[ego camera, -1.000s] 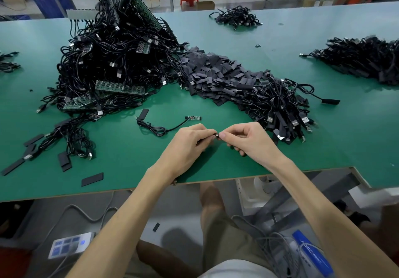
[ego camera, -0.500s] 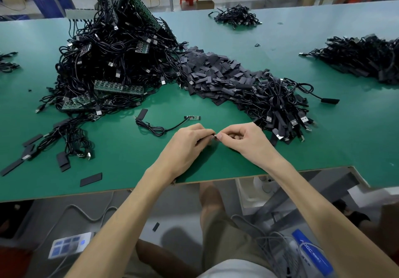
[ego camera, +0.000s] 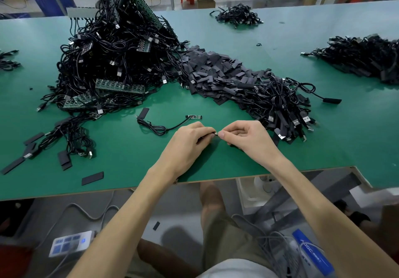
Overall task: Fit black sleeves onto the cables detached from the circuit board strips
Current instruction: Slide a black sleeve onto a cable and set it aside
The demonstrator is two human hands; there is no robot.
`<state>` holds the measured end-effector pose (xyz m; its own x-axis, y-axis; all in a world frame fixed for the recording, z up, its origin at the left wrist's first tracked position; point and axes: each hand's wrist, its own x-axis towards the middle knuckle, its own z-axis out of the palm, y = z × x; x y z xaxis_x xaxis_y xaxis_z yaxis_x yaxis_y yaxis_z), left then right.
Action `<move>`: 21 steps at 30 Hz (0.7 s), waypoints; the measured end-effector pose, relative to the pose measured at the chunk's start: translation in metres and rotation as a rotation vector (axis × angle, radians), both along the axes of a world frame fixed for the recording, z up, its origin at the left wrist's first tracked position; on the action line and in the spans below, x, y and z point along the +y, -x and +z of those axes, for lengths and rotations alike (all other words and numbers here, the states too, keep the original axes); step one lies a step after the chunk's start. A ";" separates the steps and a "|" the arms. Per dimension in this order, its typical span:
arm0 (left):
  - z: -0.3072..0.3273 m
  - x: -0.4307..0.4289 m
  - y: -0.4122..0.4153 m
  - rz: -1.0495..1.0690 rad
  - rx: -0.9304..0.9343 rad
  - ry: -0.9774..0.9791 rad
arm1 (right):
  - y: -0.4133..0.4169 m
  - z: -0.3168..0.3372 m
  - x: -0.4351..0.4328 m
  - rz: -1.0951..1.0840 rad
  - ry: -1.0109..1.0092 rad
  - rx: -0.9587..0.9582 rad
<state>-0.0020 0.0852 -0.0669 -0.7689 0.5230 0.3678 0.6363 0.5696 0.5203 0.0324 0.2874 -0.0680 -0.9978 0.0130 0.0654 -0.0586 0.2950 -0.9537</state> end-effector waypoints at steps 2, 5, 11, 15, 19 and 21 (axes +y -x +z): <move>0.000 0.000 0.000 -0.009 0.000 0.022 | 0.000 -0.001 0.001 -0.001 -0.017 0.012; 0.001 0.000 -0.002 -0.021 0.012 0.041 | 0.000 -0.002 0.001 0.013 -0.020 0.022; 0.004 0.002 -0.004 -0.048 0.043 0.074 | 0.000 -0.001 0.002 0.038 0.000 -0.006; 0.004 0.002 -0.003 -0.036 0.031 0.052 | 0.000 -0.001 0.001 0.029 0.011 0.000; 0.004 0.002 -0.002 -0.011 -0.024 -0.018 | 0.000 -0.001 0.002 0.027 -0.002 0.000; 0.004 0.002 -0.001 -0.004 -0.051 -0.044 | 0.001 -0.002 0.002 0.017 0.012 -0.003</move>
<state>-0.0006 0.0868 -0.0627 -0.7852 0.5106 0.3504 0.6105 0.5431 0.5765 0.0316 0.2894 -0.0695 -0.9980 -0.0032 0.0626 -0.0610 0.2825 -0.9573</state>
